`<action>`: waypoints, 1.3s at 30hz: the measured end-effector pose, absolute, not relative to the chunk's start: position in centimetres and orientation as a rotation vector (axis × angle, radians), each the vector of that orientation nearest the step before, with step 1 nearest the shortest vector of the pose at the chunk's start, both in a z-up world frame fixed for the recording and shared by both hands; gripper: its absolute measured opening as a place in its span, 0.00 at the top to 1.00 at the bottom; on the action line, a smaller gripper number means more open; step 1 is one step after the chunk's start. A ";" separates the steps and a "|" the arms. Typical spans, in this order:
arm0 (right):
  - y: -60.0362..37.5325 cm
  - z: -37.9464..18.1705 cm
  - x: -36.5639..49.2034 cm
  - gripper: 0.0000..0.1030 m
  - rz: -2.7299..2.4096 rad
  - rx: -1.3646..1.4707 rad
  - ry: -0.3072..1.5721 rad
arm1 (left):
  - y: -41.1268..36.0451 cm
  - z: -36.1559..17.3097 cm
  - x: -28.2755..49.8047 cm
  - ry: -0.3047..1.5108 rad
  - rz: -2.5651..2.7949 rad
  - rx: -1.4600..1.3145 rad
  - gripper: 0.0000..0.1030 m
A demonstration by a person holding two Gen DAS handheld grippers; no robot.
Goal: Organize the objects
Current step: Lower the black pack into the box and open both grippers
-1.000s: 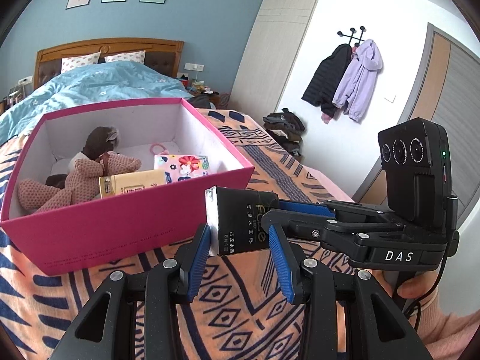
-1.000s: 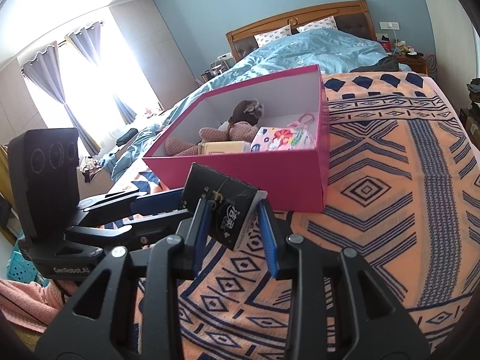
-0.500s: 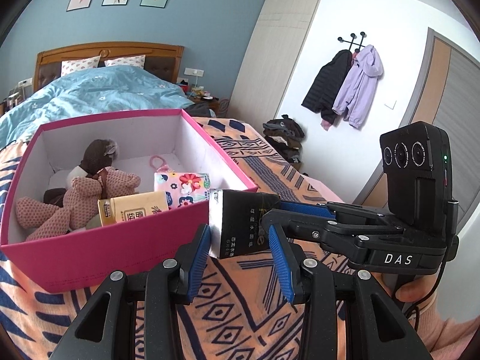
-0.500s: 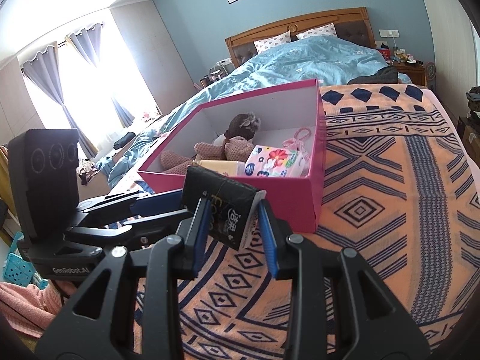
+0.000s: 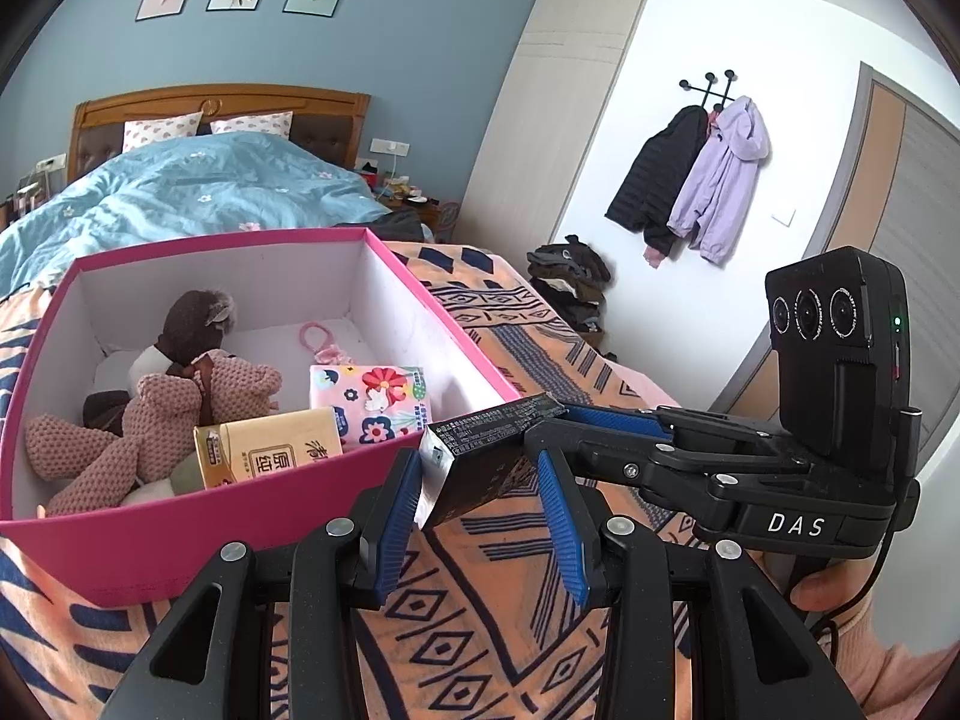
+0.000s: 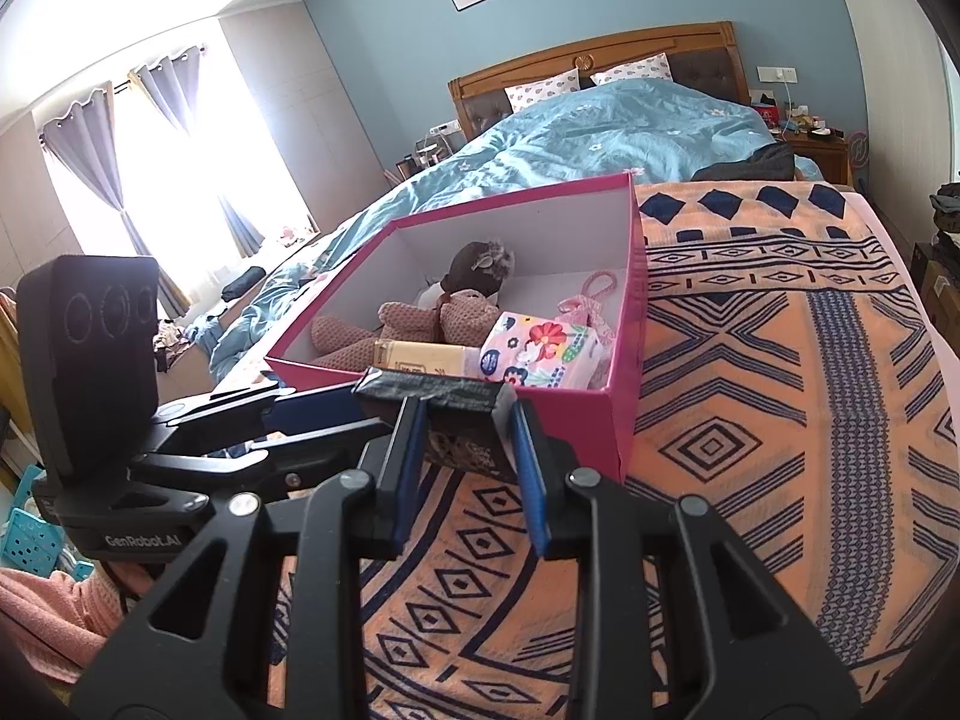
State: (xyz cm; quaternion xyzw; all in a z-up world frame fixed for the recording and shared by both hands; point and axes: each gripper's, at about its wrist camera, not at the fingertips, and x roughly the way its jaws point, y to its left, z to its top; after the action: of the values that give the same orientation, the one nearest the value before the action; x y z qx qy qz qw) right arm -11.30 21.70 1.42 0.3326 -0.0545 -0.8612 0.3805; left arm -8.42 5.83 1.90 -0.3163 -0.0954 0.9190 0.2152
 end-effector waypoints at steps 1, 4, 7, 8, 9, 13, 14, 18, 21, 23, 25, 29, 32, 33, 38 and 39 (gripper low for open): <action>21.7 1.5 -11.4 0.69 -2.199 0.848 -0.138 | 5.8 2.0 -8.5 -0.265 2.548 -0.875 0.61; 21.6 1.7 -11.6 0.69 -2.202 0.844 -0.133 | 5.7 2.1 -8.9 -0.276 2.547 -0.870 0.61; 21.5 2.1 -11.9 0.69 -2.204 0.837 -0.124 | 5.6 2.4 -9.1 -0.281 2.552 -0.863 0.61; 21.4 2.2 -12.1 0.69 -2.204 0.835 -0.124 | 5.5 2.5 -9.2 -0.282 2.554 -0.859 0.61; 21.4 2.3 -12.2 0.69 -2.203 0.834 -0.123 | 5.5 2.6 -9.3 -0.283 2.555 -0.857 0.61; 21.3 2.6 -12.6 0.69 -2.207 0.827 -0.116 | 5.4 2.8 -9.6 -0.282 2.556 -0.851 0.61; 21.3 2.7 -12.7 0.69 -2.208 0.826 -0.115 | 5.4 2.8 -9.8 -0.279 2.556 -0.851 0.61; 21.3 2.8 -13.2 0.69 -2.209 0.830 -0.116 | 5.4 2.9 -10.2 -0.281 2.553 -0.851 0.61; 21.3 2.9 -13.6 0.69 -2.212 0.833 -0.115 | 5.4 2.9 -10.3 -0.277 2.557 -0.848 0.61; 21.3 3.0 -13.8 0.69 -2.215 0.832 -0.111 | 5.4 2.9 -10.6 -0.278 2.557 -0.847 0.61; 21.2 3.0 -14.1 0.69 -2.215 0.835 -0.110 | 5.2 2.9 -10.9 -0.281 2.557 -0.850 0.61; 21.1 2.9 -14.6 0.69 -2.214 0.846 -0.110 | 5.2 2.8 -11.4 -0.288 2.555 -0.859 0.61; 21.0 2.8 -14.8 0.69 -2.216 0.852 -0.107 | 5.0 2.7 -11.9 -0.293 2.555 -0.867 0.61; 20.9 2.8 -15.0 0.69 -2.216 0.854 -0.106 | 5.0 2.7 -11.8 -0.297 2.555 -0.869 0.61; 20.6 2.4 -15.8 0.69 -2.213 0.874 -0.107 | 4.7 2.2 -12.6 -0.303 2.556 -0.887 0.61; 20.6 2.4 -15.9 0.70 -2.212 0.877 -0.106 | 4.6 2.1 -12.7 -0.306 2.556 -0.891 0.61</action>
State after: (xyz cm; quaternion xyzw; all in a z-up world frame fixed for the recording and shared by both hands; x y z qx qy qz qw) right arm -15.91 20.59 2.36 0.3419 -0.0412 -0.8626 0.3706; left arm -12.72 4.61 2.10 -0.3200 -0.1099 0.9179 0.2074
